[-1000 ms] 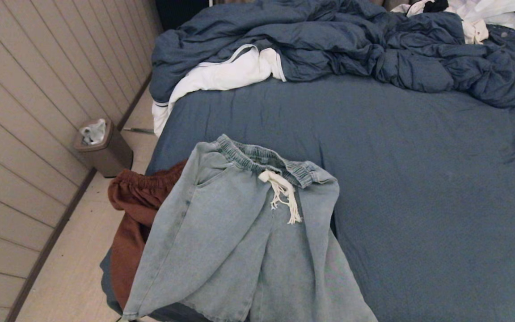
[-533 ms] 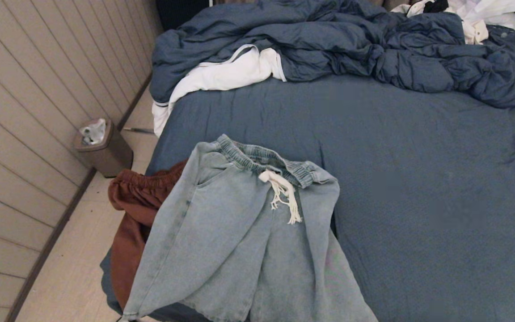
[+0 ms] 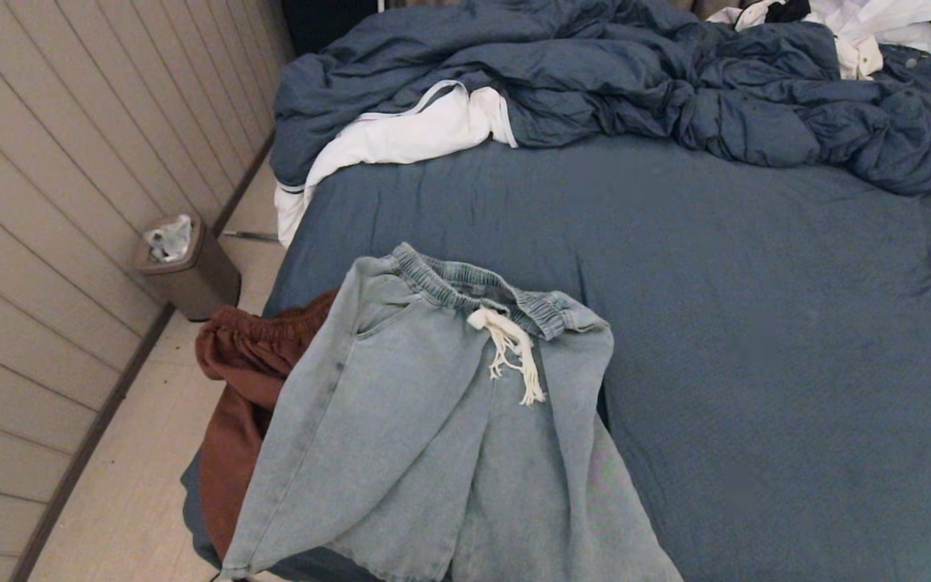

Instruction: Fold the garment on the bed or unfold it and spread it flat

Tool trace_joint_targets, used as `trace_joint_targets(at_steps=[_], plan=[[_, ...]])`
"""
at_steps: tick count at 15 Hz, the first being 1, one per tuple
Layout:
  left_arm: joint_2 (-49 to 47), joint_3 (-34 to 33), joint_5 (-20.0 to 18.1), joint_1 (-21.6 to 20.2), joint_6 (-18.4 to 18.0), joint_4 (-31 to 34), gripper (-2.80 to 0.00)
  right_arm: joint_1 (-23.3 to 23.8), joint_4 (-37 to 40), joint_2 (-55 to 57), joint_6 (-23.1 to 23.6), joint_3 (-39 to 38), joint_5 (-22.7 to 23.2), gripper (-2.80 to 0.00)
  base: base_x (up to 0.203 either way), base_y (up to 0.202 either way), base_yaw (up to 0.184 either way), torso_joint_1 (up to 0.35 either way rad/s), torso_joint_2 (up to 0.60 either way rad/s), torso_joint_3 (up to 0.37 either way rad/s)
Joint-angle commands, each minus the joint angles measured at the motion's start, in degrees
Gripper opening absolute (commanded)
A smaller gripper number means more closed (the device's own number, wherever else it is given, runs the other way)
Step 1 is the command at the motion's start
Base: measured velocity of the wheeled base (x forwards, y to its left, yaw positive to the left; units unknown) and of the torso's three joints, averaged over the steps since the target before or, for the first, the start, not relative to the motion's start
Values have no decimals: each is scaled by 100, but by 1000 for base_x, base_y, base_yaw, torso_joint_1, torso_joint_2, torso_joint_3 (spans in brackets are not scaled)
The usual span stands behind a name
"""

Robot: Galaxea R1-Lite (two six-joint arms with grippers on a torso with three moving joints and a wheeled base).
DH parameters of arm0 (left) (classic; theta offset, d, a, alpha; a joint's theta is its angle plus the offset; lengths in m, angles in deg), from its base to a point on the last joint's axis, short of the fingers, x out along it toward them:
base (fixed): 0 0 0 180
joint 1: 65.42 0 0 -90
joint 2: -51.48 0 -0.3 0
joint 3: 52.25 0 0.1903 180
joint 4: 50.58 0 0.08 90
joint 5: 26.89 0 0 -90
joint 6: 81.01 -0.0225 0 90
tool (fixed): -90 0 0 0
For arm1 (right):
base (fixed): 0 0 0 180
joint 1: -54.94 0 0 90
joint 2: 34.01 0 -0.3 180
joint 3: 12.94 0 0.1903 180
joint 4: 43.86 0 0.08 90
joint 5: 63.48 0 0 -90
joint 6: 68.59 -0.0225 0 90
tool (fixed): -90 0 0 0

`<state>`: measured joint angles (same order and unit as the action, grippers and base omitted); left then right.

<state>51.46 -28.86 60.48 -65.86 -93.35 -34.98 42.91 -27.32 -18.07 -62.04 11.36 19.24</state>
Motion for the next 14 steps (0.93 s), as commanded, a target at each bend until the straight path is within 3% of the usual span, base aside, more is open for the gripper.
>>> trace_joint_targets(at_steps=[1,3,5,6,9,12,14], plan=[[-15,-2,8,0,47,-14,-280,-94,-8,-2,69,-37,-418,-280,0,0,0,0,0,0],[-15,-2,17,0,29,-14,-280,10,103,-3,47,-9,-572,-280,0,0,0,0,0,0],[-15,-2,17,0,11,-14,-280,143,135,-3,143,10,-1269,-280,0,0,0,0,0,0],[-15,-2,8,0,-36,-14,-280,155,-38,-5,203,-19,-1344,-280,0,0,0,0,0,0],[-15,-2,-35,0,-33,39,-280,204,23,23,579,-21,-918,-280,0,0,0,0,0,0],[-15,-2,-121,0,85,58,-280,1214,903,-200,489,227,-613,-280,0,0,0,0,0,0],[-15,-2,-114,0,285,57,-280,1304,1089,-667,365,291,-319,-280,0,0,0,0,0,0]])
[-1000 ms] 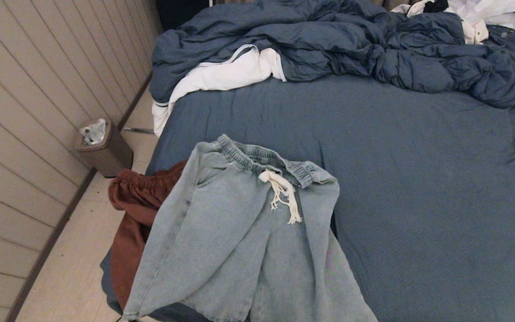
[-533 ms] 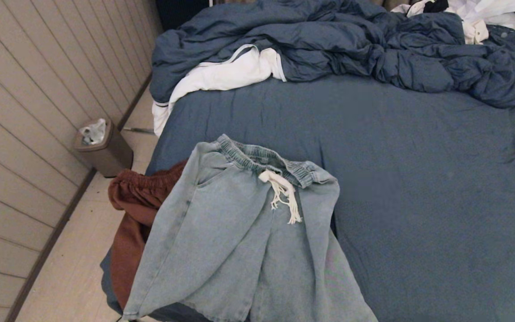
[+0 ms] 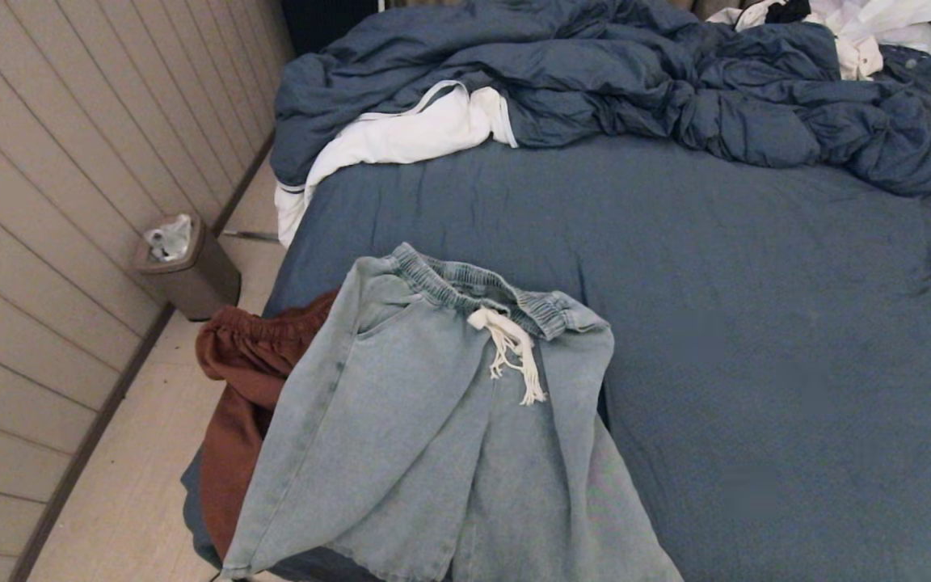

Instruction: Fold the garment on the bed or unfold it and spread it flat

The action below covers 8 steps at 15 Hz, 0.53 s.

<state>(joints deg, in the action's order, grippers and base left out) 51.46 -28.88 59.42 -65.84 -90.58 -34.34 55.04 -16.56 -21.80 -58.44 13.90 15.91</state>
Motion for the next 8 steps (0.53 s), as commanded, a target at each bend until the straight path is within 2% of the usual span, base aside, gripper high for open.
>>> trace_joint_targets(at_steps=[1,3,4,6,8], plan=[[-15,0,0,-2,49,8,-280,54,82,-765,-37,49,312,-280,0,0,0,0,0,0],[-15,0,0,-2,103,10,-280,7,93,-1216,-224,6,737,-280,0,0,0,0,0,0],[-15,0,16,-2,172,10,-280,-11,-129,-1198,-513,-153,915,-280,0,0,0,0,0,0],[-15,0,70,6,357,2,-280,-19,-314,-1177,-980,-347,973,-280,0,0,0,0,0,0],[-15,0,97,6,385,1,-280,-19,-314,-1186,-980,-347,973,-280,0,0,0,0,0,0]])
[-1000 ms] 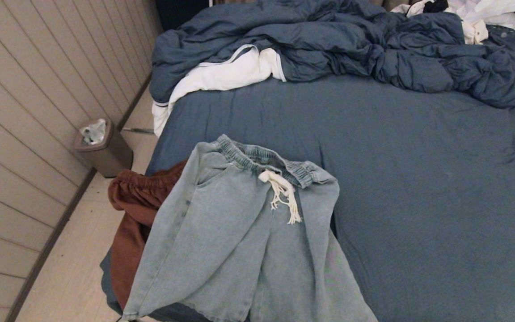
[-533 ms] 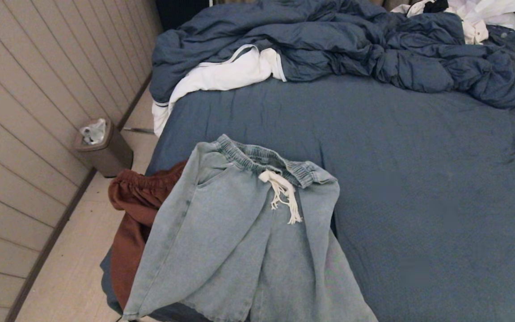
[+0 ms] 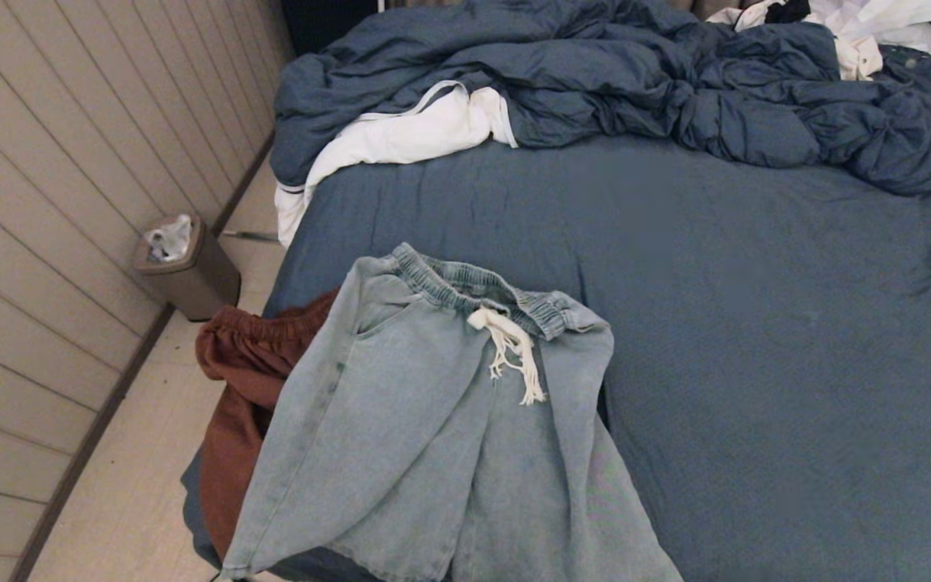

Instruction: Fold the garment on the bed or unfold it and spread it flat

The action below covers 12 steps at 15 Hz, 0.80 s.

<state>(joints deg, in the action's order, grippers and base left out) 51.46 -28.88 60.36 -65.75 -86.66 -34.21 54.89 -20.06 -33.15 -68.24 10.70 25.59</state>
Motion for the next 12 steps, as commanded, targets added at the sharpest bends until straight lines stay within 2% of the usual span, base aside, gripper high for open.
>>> trace_joint_targets(at_steps=[1,2,3,8,10,12], plan=[[-15,0,96,3,89,-15,-280,-6,35,-50,0,-27,5,-280,0,0,0,0,0,0],[-15,0,174,3,367,-30,-280,-4,35,-41,-2,-27,-4,-280,0,0,0,0,0,0],[-15,0,196,-2,441,-39,-280,-4,35,-41,-9,-27,-4,-280,0,0,0,0,0,0],[-15,0,214,-2,494,-33,-280,-6,35,-44,-35,-27,-13,-280,0,0,0,0,0,0],[-18,0,197,-2,251,27,-280,-4,30,-42,-35,-27,-13,-280,0,0,0,0,0,0],[-8,0,51,-2,-404,56,-280,-13,35,-50,-35,-27,-13,-280,0,0,0,0,0,0]])
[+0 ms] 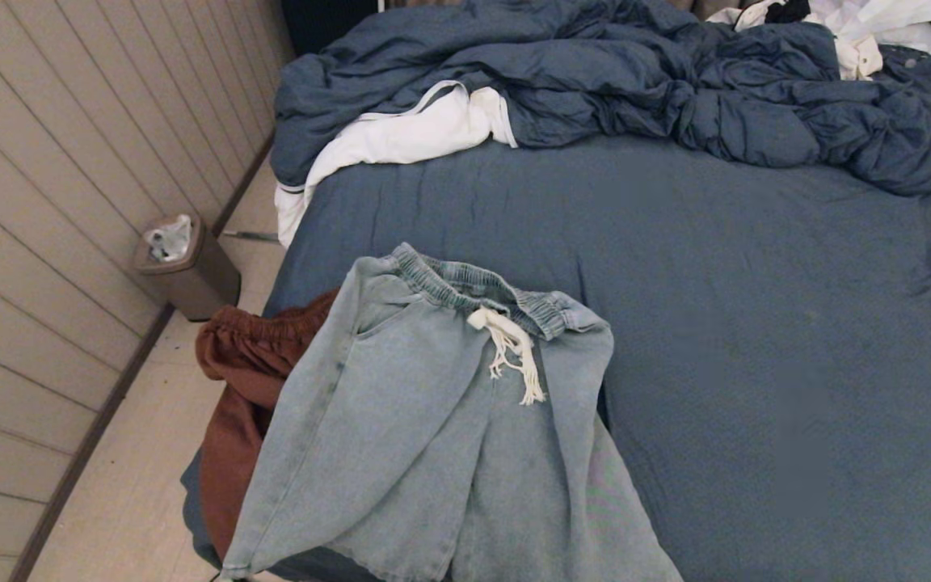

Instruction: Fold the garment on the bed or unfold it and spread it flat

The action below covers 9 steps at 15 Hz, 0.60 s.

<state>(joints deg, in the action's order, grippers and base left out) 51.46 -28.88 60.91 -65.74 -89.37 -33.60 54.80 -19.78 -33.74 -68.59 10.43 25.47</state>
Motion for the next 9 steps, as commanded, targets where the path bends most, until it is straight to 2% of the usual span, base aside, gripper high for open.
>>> trace_joint_targets(at_steps=[1,3,6,9], plan=[[-6,0,-109,5,-237,-18,-280,-4,8,9,0,0,-1,-280,0,0,0,0,0,0],[-15,0,-156,23,-291,-22,-280,-4,8,17,-5,0,-1,-280,0,0,0,0,0,0],[-24,0,-17,32,291,-12,-280,-4,-1,17,-9,0,-1,-280,0,0,0,0,0,0],[-24,0,-7,32,301,-12,-280,-4,8,17,-9,0,-1,-280,0,0,0,0,0,0]])
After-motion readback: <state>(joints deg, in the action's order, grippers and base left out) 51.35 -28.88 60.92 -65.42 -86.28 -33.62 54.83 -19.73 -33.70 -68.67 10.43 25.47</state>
